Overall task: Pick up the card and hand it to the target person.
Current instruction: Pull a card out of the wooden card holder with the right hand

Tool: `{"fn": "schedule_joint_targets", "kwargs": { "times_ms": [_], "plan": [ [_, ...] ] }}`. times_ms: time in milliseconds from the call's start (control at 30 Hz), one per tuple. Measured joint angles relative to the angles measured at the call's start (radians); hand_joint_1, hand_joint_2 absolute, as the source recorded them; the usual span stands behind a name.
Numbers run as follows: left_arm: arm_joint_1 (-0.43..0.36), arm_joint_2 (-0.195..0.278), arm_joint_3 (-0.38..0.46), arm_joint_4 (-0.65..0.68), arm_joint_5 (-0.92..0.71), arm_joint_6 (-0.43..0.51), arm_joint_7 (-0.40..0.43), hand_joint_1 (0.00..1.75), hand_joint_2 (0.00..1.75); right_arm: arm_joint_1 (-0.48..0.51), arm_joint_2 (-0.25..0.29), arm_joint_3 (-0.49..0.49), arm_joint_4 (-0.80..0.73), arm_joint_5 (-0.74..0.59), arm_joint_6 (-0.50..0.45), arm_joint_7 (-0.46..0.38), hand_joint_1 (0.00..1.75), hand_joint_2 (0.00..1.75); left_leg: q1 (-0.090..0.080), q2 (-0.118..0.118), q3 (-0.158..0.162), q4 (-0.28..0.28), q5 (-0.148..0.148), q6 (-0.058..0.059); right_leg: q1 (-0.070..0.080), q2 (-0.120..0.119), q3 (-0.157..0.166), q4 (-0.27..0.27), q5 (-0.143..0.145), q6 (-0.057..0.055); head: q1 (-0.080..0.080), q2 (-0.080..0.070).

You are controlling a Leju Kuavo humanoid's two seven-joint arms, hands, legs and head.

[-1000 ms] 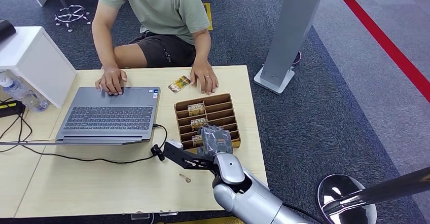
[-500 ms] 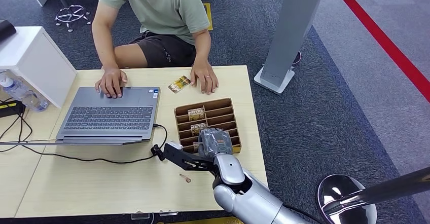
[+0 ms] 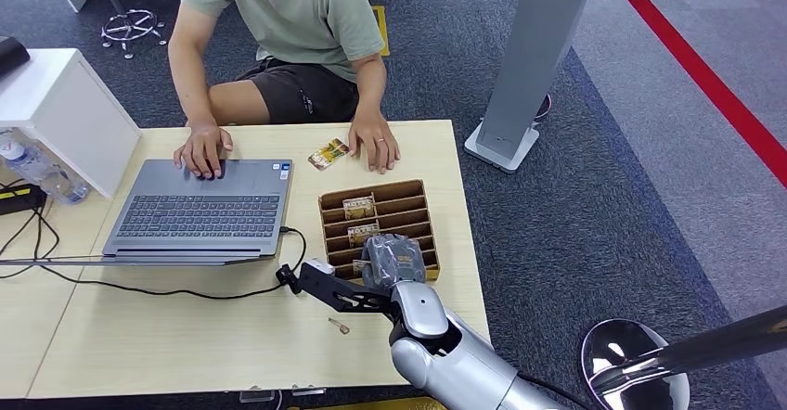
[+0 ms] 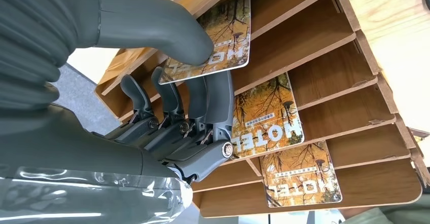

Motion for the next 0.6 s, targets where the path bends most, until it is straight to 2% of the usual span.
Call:
{"fn": "schedule_joint_targets", "kwargs": {
  "times_ms": [300,600],
  "plan": [
    [0.001,0.0,0.0,0.0,0.001,0.004,-0.006,0.0,1.75,0.008,-0.012,-0.013,-0.031,0.008,-0.043,-0.012,1.43,1.75,0.0,0.0,0.0,0.0,0.0,0.0,0.0,0.0,0.0,0.0,0.0,0.0,0.0,0.0],
    [0.004,0.0,0.0,0.0,-0.003,0.002,-0.022,0.0,1.75,0.005,-0.057,-0.069,-0.223,0.022,-0.112,-0.088,1.43,1.75,0.0,0.0,0.0,0.0,0.0,0.0,0.0,0.0,0.0,0.0,0.0,0.0,0.0,0.0]
  ]
}}
